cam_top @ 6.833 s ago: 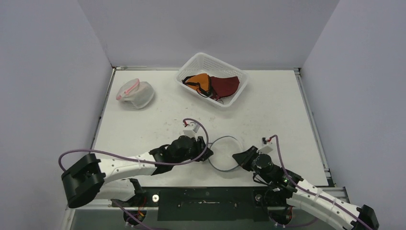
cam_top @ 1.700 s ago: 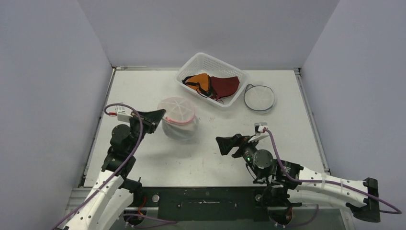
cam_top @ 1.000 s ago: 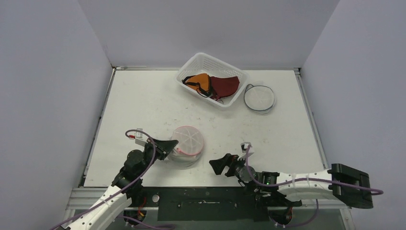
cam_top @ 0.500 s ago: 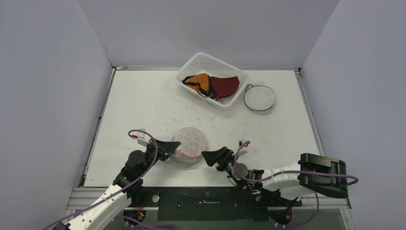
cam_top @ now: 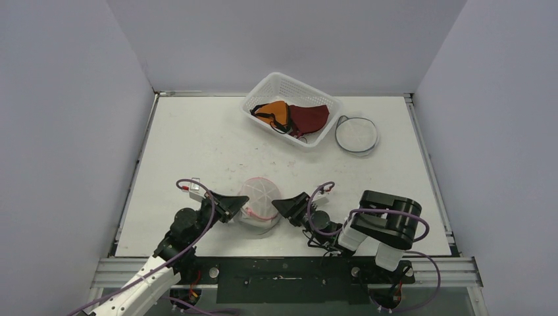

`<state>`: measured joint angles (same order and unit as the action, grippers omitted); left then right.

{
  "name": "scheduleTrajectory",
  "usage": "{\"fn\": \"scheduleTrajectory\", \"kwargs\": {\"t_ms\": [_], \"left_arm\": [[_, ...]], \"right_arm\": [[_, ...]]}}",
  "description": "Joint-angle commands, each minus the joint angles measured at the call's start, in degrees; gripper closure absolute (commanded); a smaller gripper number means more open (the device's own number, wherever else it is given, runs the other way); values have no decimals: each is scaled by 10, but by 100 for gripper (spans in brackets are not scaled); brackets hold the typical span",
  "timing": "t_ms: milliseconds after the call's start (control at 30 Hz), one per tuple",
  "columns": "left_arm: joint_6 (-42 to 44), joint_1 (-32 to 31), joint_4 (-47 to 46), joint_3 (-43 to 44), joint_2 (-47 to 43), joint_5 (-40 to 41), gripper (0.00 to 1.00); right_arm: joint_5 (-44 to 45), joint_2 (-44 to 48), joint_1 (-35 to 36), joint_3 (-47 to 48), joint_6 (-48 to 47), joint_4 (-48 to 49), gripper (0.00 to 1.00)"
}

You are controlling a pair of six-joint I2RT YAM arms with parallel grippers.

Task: Unzip the laundry bag and remove the bra
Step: Place the laundry bag at the center of the board.

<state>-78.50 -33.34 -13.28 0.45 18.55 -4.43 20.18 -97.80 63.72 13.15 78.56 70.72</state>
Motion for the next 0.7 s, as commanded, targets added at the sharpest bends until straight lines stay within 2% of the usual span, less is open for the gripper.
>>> {"fn": "scheduleTrajectory", "kwargs": {"t_ms": [0,233,333,400,567,667], "left_arm": [[-5,-3,-8,-8,-9,-16,100],[26,-3,50,22,7,-13,99],[45,-3,85,40,20,-14,86],[57,-3,104,52,28,-14,74],[77,-2,130,78,45,-22,67],[81,-2,132,87,54,-29,58]], "right_arm": [[-34,-40,-4,5,30,149,53],[-42,-27,-5,-11,19,159,83],[-48,4,-5,-16,6,126,93],[-52,47,-6,-13,-6,72,95],[-46,164,-6,22,-68,-135,95],[-41,215,-9,40,-105,-221,95]]}}
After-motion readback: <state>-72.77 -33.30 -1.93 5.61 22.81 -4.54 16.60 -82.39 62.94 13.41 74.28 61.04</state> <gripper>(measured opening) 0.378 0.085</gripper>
